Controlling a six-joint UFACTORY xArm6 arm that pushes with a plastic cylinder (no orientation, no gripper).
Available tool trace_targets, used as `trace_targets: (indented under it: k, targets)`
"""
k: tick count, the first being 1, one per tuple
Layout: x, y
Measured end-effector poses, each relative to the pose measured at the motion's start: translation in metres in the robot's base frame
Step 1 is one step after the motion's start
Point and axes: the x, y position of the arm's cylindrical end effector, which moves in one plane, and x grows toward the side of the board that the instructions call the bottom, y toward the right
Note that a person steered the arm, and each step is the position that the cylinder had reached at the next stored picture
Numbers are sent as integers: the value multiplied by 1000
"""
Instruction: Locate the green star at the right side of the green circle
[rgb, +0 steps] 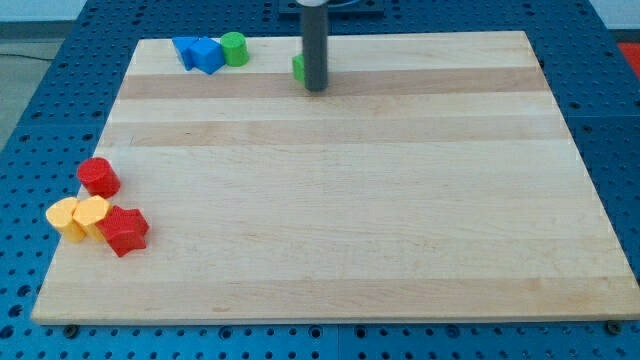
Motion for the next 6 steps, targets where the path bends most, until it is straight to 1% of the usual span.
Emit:
trace_targets:
  k: [1, 2, 4, 5, 6]
  targets:
    - [-14, -12]
    - [-18, -4]
    - [-54, 44]
    - [-59, 26]
    - [-59, -11]
